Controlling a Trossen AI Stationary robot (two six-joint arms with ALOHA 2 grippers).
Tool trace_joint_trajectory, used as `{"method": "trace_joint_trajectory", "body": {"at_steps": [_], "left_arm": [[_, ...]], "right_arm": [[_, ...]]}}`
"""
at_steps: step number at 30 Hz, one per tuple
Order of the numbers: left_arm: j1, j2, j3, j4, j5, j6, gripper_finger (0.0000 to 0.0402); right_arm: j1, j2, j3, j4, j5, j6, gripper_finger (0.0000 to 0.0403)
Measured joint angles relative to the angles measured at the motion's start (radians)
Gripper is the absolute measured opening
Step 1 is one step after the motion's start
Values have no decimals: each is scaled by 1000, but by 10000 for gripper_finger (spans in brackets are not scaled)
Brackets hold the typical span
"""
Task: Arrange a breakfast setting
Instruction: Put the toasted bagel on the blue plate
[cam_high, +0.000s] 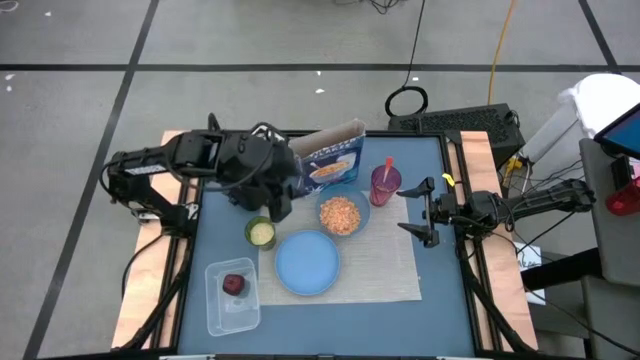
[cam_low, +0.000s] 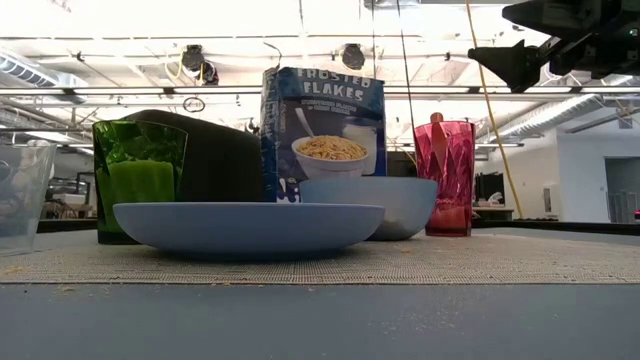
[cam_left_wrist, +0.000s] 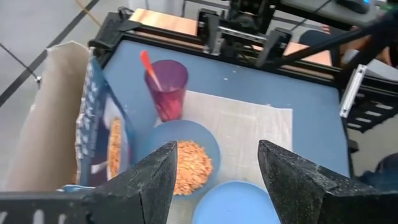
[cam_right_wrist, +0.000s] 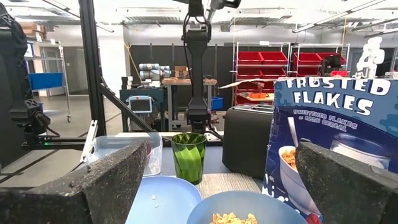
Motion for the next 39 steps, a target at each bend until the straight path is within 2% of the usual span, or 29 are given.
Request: {"method": "trace_joint_trajectory", "body": {"at_steps": [14, 21, 26, 33, 39], "left_arm": [[-94, 0, 0, 0, -10, -53, 230], [-83, 0, 0, -128, -179, -138, 230], [-35, 0, 0, -282, -258, -206, 230], [87, 0, 0, -421, -273, -228, 230], [223, 0, 0, -478, -274, -206, 230]], "right_arm": [[0, 0, 0, 0, 0, 0, 396], [0, 0, 0, 0, 0, 0, 396], [0, 0, 0, 0, 0, 0, 396], [0, 0, 0, 0, 0, 0, 396], [0, 0, 0, 0, 0, 0, 396]]}}
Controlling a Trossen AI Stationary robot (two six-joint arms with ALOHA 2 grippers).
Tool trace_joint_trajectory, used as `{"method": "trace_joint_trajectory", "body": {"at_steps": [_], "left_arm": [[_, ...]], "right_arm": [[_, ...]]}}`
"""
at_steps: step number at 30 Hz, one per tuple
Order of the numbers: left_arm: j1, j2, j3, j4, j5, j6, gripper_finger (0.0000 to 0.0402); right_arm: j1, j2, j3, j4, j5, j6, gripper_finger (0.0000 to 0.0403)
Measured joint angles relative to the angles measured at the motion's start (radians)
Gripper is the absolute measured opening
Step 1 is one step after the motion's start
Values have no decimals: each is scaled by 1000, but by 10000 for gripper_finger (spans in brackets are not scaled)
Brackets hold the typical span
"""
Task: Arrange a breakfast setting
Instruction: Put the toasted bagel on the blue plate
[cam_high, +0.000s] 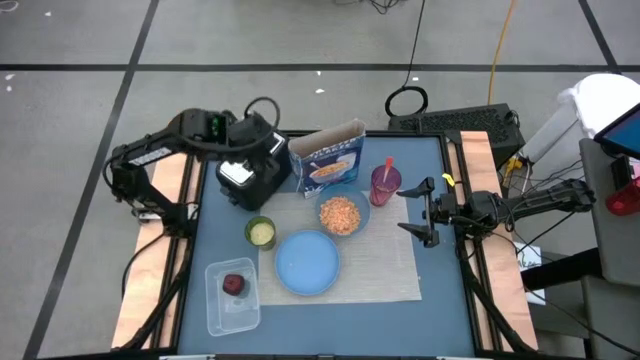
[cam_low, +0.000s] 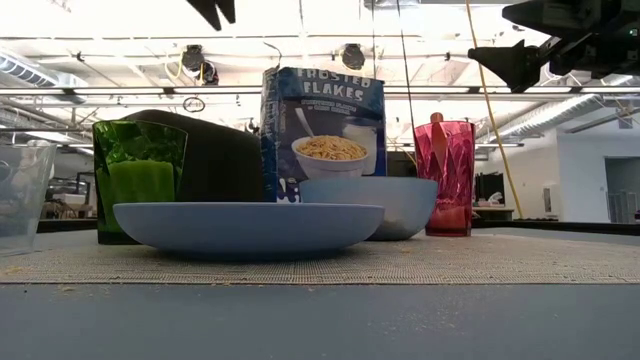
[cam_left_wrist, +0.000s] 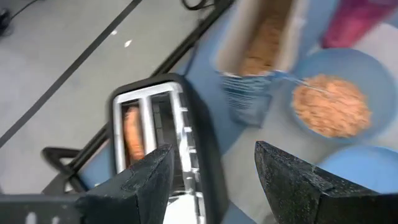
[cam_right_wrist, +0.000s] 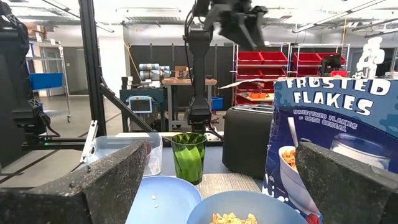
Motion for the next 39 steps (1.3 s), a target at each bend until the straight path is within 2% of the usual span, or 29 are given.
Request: {"method": "trace_joint_trajectory", "body": {"at_steps": [8, 14, 20, 28, 33, 39], "left_arm": [[203, 0, 0, -1, 0, 39, 230], [301, -1, -45, 15, 24, 39, 230], [350, 1, -210, 70, 65, 78, 230], [399, 1, -422, 244, 116, 122, 230], [425, 1, -472, 313, 118, 128, 230], [456, 0, -477, 339, 118, 121, 230]], "right_arm": [[0, 0, 0, 0, 0, 0, 396], [0, 0, 0, 0, 0, 0, 396], [0, 0, 0, 0, 0, 0, 396], [0, 0, 0, 0, 0, 0, 396], [0, 0, 0, 0, 0, 0, 396], [0, 0, 0, 0, 0, 0, 396]]}}
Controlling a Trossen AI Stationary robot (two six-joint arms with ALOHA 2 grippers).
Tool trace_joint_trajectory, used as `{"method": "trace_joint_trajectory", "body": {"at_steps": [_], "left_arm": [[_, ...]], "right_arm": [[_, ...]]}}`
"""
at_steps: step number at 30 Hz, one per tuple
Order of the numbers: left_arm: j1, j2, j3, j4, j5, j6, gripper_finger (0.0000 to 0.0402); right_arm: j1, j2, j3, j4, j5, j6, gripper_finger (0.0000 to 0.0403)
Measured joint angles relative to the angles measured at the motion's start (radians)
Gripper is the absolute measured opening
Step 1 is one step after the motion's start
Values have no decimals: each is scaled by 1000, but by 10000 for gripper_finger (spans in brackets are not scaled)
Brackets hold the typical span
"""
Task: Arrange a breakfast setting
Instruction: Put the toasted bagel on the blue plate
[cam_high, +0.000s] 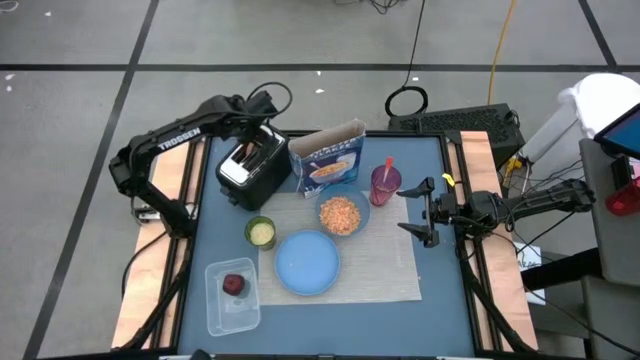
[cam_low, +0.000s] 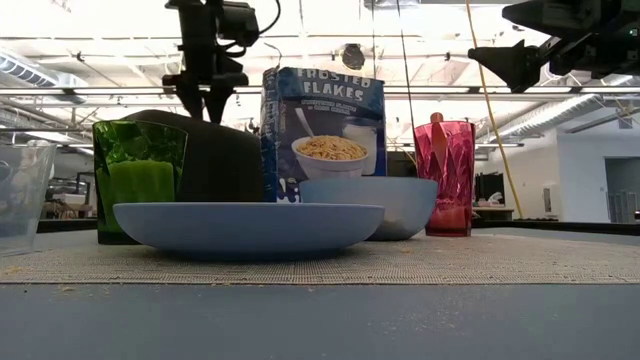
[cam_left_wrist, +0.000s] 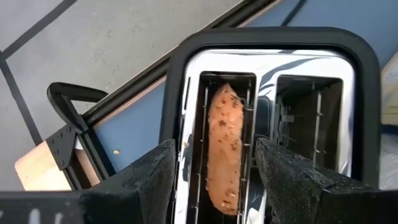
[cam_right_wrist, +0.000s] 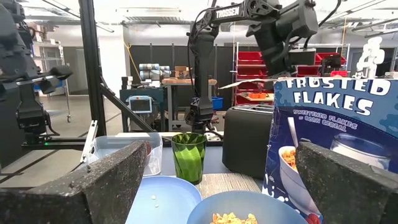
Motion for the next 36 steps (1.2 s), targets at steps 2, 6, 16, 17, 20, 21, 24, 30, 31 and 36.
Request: {"method": "trace_joint_trajectory", "body": {"at_steps": [2, 6, 16, 17, 20, 21, 24, 30, 31, 36], "left_arm": [[8, 0, 0, 0, 2, -11, 230], [16, 0, 0, 3, 6, -40, 230], [24, 0, 0, 27, 53, -88, 221], [24, 0, 0, 31, 53, -91, 215], [27, 0, 0, 34, 53, -93, 191], [27, 0, 0, 34, 53, -95, 183], [27, 0, 0, 34, 53, -96, 165], [27, 0, 0, 35, 53, -112, 157], [27, 2, 0, 35, 52, -112, 157], [33, 21, -1, 40, 49, -113, 157]], "right_arm": [[0, 0, 0, 0, 0, 0, 396], [0, 0, 0, 0, 0, 0, 396], [0, 0, 0, 0, 0, 0, 396], [0, 0, 0, 0, 0, 0, 396], [0, 0, 0, 0, 0, 0, 396], [0, 0, 0, 0, 0, 0, 396], [0, 0, 0, 0, 0, 0, 396], [0, 0, 0, 0, 0, 0, 396], [0, 0, 0, 0, 0, 0, 396], [0, 0, 0, 0, 0, 0, 396]]}}
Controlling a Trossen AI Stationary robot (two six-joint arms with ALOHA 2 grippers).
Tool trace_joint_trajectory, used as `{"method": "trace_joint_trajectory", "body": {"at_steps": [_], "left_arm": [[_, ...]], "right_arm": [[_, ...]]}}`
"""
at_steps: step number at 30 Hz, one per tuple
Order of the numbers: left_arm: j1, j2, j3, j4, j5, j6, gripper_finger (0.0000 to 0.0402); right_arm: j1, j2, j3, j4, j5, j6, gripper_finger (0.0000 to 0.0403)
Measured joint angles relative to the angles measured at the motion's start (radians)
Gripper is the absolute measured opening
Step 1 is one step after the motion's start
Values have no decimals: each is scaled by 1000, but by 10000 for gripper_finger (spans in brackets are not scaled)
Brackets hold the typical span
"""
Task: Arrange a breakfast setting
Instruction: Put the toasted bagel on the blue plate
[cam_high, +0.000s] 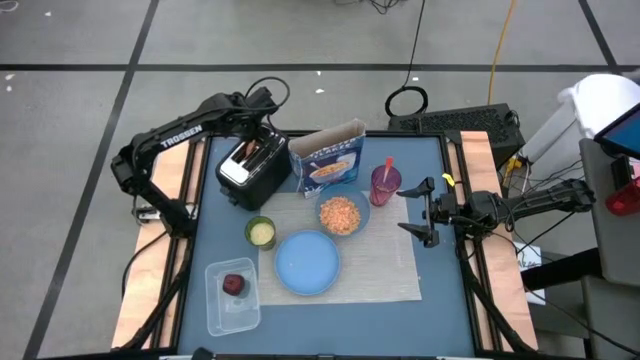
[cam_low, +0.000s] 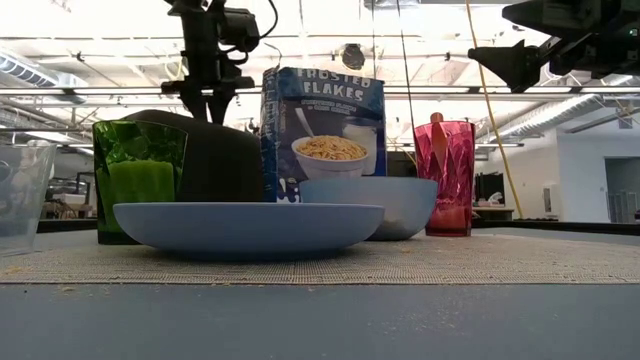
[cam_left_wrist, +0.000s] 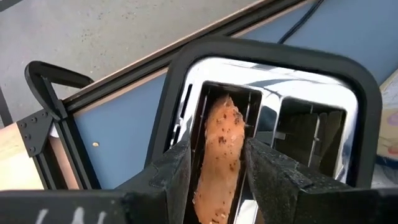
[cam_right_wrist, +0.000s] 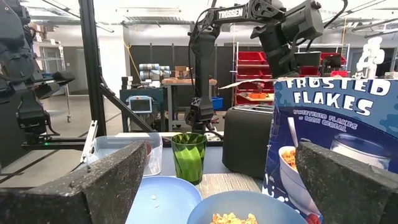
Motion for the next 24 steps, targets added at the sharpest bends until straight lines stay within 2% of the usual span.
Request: {"method": "trace_joint_trajectory", "body": {"at_steps": [15, 24], "left_arm": [[14, 6, 0, -1, 9, -12, 153], [14, 6, 0, 1, 11, -19, 82]], "right_arm": [[0, 0, 0, 0, 0, 0, 396], [0, 0, 0, 0, 0, 0, 396]]}}
